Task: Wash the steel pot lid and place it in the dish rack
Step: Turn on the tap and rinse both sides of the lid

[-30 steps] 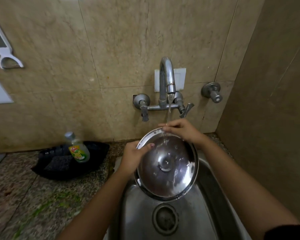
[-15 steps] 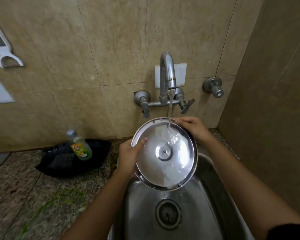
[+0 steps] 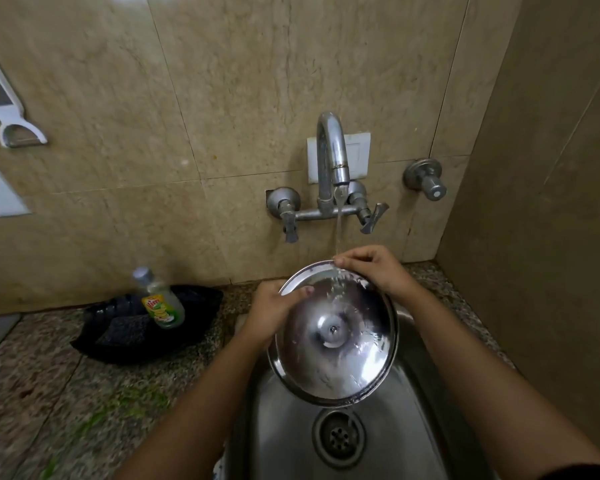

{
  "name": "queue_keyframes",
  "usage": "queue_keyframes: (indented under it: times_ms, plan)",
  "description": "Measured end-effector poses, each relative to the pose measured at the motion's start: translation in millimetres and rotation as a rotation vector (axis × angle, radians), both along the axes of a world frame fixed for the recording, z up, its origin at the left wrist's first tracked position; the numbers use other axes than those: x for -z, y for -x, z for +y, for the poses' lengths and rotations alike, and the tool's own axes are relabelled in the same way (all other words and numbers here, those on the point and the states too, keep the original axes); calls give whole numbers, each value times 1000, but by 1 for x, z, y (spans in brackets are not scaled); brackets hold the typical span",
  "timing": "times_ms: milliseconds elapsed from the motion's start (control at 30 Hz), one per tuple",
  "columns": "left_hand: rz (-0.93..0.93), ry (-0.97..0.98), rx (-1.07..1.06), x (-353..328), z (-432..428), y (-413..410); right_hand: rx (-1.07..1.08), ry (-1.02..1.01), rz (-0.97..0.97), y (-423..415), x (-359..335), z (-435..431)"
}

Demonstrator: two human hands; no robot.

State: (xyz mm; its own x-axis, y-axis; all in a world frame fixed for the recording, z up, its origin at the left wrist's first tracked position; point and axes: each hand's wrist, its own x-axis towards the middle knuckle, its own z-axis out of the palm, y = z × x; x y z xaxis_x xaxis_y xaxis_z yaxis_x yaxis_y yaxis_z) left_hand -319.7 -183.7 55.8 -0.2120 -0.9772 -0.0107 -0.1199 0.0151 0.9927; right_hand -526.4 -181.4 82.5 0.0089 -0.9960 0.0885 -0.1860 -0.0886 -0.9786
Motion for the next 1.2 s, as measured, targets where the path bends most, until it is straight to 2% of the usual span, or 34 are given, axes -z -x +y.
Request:
queue_keyframes:
  times_ms: [100,233,267,333,467,533,700,767,900,967,1100,1200]
  plan:
    - [25,-29,-37,5,0,1,31,-2,28,0,4,-1]
    - [21,9,20,1,4,11,-202,98,362,-32,-5,-8]
    - [22,15,21,2,4,11,-227,114,396,-35,-8,-9]
    - [44,24,8,2,4,7,-180,118,322,-26,-11,-9]
    - [125,-20,-81,5,4,-6,56,46,73,13,-3,0]
    - [108,-16,-92,5,3,-6,57,56,74,10,-1,2]
    - [66,44,-21,4,11,5,-177,114,216,-26,-10,-5]
    - [105,28,-66,8,14,2,-124,107,175,-18,-8,-4]
    - [187,-6,-166,15,16,-6,144,63,-171,8,6,9]
    - [104,23,-85,4,14,-4,150,36,-258,9,7,14]
    - [-262,110,202,-24,-3,5,-44,71,-14,-15,-6,12]
    - [-268,111,224,-27,-8,8,-69,106,-8,-22,-7,8]
